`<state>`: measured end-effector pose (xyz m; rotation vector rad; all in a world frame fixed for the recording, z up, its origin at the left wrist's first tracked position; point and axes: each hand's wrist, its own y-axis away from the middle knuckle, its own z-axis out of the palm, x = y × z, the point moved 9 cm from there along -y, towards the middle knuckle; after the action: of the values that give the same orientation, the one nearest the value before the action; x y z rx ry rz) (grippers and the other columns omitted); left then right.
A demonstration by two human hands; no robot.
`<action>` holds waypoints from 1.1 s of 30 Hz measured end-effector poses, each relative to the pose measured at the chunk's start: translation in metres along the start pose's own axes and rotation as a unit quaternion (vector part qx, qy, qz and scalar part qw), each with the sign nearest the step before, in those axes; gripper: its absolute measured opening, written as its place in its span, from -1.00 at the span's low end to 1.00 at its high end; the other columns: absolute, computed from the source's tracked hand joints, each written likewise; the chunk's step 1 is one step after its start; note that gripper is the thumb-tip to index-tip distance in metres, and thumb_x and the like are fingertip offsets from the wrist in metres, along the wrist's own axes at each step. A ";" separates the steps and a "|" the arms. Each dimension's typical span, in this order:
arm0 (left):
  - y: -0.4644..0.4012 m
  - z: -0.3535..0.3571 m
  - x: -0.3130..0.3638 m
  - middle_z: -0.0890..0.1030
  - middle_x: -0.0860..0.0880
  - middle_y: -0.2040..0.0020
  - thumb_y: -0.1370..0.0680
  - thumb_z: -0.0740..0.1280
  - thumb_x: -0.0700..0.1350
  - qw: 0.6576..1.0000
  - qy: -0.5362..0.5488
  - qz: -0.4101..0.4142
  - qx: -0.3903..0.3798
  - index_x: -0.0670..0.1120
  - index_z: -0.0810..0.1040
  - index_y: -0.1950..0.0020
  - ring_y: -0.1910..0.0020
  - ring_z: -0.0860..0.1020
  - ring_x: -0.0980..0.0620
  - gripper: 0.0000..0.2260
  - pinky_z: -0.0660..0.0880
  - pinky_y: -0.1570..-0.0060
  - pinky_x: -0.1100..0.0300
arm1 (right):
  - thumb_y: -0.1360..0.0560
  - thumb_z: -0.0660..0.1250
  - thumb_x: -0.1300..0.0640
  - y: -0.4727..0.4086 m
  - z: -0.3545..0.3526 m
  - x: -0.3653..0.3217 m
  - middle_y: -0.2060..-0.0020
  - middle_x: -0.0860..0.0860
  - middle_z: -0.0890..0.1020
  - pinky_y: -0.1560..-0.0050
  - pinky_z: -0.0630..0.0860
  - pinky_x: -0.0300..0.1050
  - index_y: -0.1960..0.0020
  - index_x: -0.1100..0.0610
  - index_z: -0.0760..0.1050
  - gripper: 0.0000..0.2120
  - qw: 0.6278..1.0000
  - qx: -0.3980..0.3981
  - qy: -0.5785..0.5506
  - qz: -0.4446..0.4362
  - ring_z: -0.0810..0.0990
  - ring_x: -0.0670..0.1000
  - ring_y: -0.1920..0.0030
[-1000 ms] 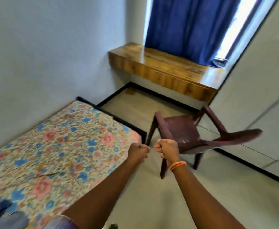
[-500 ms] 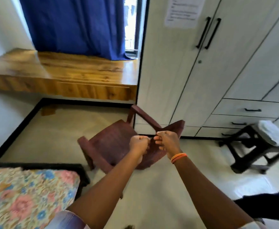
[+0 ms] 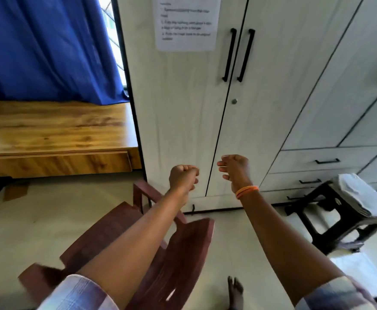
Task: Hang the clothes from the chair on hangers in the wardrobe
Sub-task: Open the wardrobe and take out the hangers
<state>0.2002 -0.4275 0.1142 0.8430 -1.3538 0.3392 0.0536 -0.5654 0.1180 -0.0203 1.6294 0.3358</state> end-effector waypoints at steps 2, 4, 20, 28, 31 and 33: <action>-0.034 0.038 0.020 0.62 -0.07 0.17 -0.53 0.32 -0.24 1.000 0.004 0.019 0.016 -0.14 0.62 0.08 0.28 0.55 0.01 -0.92 0.41 0.36 0.22 | -0.52 0.30 0.24 -0.061 -0.008 -0.021 0.23 0.12 0.69 0.35 0.44 -0.19 0.13 0.12 0.58 -0.90 1.000 0.008 -0.004 -0.013 0.58 0.00 0.30; -0.066 0.070 0.041 0.64 -0.06 0.13 -0.53 0.33 -0.23 0.999 0.007 0.030 0.042 -0.17 0.63 -0.02 0.26 0.57 0.02 -0.88 0.44 0.34 0.24 | -0.48 0.34 0.24 -0.118 -0.013 -0.046 0.19 0.14 0.70 0.31 0.52 -0.11 0.17 0.08 0.58 -0.90 0.999 0.019 -0.006 -0.042 0.61 0.04 0.26; -0.191 0.220 0.255 0.49 -0.01 -0.37 -0.64 0.26 -0.08 0.966 -0.069 0.227 0.107 -0.03 0.36 -0.48 -0.31 0.47 0.02 -0.61 0.43 -0.32 0.11 | -0.63 0.21 0.07 -0.304 0.016 -0.248 0.25 0.25 0.60 0.23 0.40 -0.08 0.17 0.29 0.49 -0.67 0.960 -0.055 0.035 -0.271 0.46 0.02 0.28; -0.144 0.254 0.243 0.50 -0.05 -0.39 -0.66 0.17 0.12 0.963 -0.058 0.258 0.039 -0.03 0.32 -0.51 -0.35 0.49 -0.01 -0.54 0.44 -0.36 0.03 | -0.68 0.15 0.01 -0.225 -0.041 -0.228 0.32 -0.01 0.55 0.24 0.44 -0.11 0.14 0.19 0.48 -0.67 0.958 -0.003 0.012 -0.287 0.49 -0.07 0.29; -0.097 0.256 0.237 0.61 0.11 0.01 -0.65 0.23 0.04 0.949 -0.035 0.310 0.043 -0.03 0.51 -0.20 0.03 0.59 0.21 -0.79 0.51 0.02 0.37 | -0.69 0.13 0.00 -0.182 -0.084 -0.212 0.29 -0.07 0.54 0.24 0.45 -0.22 0.10 0.11 0.47 -0.71 0.951 0.057 -0.018 -0.303 0.50 -0.14 0.28; -0.068 0.264 0.227 0.59 0.18 0.10 -0.65 0.26 -0.01 0.940 -0.039 0.338 0.019 0.00 0.53 -0.13 0.14 0.56 0.34 -0.88 0.44 0.16 0.48 | -0.68 0.14 0.01 -0.158 -0.114 -0.203 0.21 -0.04 0.56 0.14 0.50 -0.14 0.06 0.09 0.48 -0.75 0.947 0.115 -0.023 -0.300 0.53 -0.09 0.20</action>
<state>0.1067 -0.7140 0.3024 0.3965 -1.6933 0.8737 -0.0050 -0.7810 0.2900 -0.3224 1.5241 -0.3207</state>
